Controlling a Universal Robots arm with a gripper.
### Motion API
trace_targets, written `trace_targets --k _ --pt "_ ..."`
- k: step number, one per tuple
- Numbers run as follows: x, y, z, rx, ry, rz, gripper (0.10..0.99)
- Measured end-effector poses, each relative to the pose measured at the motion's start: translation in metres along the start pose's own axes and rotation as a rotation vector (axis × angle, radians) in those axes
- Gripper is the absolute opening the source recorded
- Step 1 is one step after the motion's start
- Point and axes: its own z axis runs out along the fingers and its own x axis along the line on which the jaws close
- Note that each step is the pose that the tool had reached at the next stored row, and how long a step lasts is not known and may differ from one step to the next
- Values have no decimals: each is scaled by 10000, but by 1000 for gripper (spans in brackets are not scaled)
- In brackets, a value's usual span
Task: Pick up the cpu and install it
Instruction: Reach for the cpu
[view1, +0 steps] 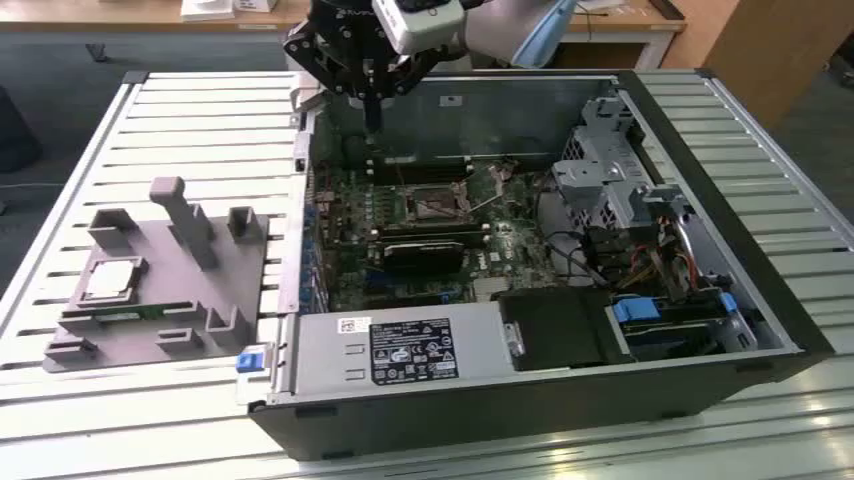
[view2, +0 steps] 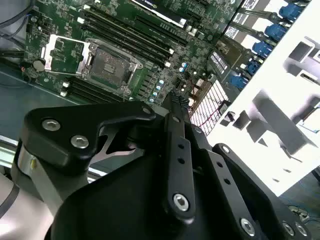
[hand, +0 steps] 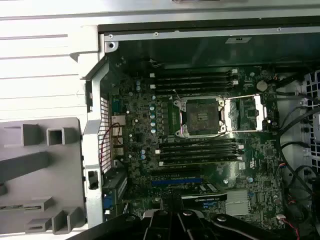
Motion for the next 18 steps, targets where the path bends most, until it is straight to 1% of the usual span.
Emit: trace_targets --k 9,18 --pt "16 -1 -1 1 0 0 106" --pt "132 -10 -1 0 0 1 106"
